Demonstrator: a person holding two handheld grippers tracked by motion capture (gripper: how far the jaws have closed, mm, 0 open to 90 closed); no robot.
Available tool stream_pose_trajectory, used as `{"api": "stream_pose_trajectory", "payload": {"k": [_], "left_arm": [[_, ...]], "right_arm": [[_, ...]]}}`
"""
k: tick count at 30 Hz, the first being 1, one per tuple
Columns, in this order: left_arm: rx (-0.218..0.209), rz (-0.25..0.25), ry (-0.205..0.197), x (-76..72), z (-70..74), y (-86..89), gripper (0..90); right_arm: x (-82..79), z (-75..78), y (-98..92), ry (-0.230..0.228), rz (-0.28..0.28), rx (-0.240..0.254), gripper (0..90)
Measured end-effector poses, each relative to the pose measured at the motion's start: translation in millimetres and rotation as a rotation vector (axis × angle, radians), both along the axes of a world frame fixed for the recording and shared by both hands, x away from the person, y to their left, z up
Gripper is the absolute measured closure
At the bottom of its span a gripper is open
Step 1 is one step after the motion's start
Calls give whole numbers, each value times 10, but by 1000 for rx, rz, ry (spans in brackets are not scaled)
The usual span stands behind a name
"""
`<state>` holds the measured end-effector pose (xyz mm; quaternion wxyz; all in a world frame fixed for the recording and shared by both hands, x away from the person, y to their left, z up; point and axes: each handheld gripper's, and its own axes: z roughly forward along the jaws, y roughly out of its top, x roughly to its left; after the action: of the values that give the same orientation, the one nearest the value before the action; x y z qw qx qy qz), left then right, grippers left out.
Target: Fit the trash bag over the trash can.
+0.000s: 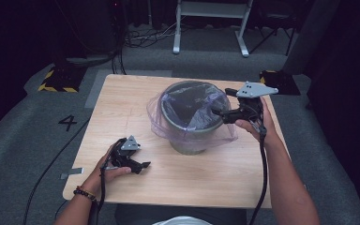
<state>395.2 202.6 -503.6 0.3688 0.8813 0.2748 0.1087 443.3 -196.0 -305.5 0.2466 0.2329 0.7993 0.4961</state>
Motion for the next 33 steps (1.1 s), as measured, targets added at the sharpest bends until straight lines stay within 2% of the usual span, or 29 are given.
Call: {"api": "stream_pose_trajectory", "payload": {"k": [14, 19, 23, 26, 28, 33], "left_arm": [[-1, -3, 2, 2, 0, 0, 135], [-1, -3, 1, 2, 0, 0, 135], [-1, -3, 2, 2, 0, 0, 135], [-1, -3, 1, 2, 0, 0, 135], [0, -3, 1, 2, 0, 0, 135], [-1, -3, 1, 2, 0, 0, 135]], "right_arm": [[107, -75, 260, 54, 13, -80, 162], [171, -108, 296, 91, 4, -69, 162], [176, -127, 359, 98, 13, -91, 166], [183, -139, 404, 101, 7, -100, 219], [193, -150, 429, 119, 13, -100, 222], [214, -180, 490, 154, 2, -162, 225]]}}
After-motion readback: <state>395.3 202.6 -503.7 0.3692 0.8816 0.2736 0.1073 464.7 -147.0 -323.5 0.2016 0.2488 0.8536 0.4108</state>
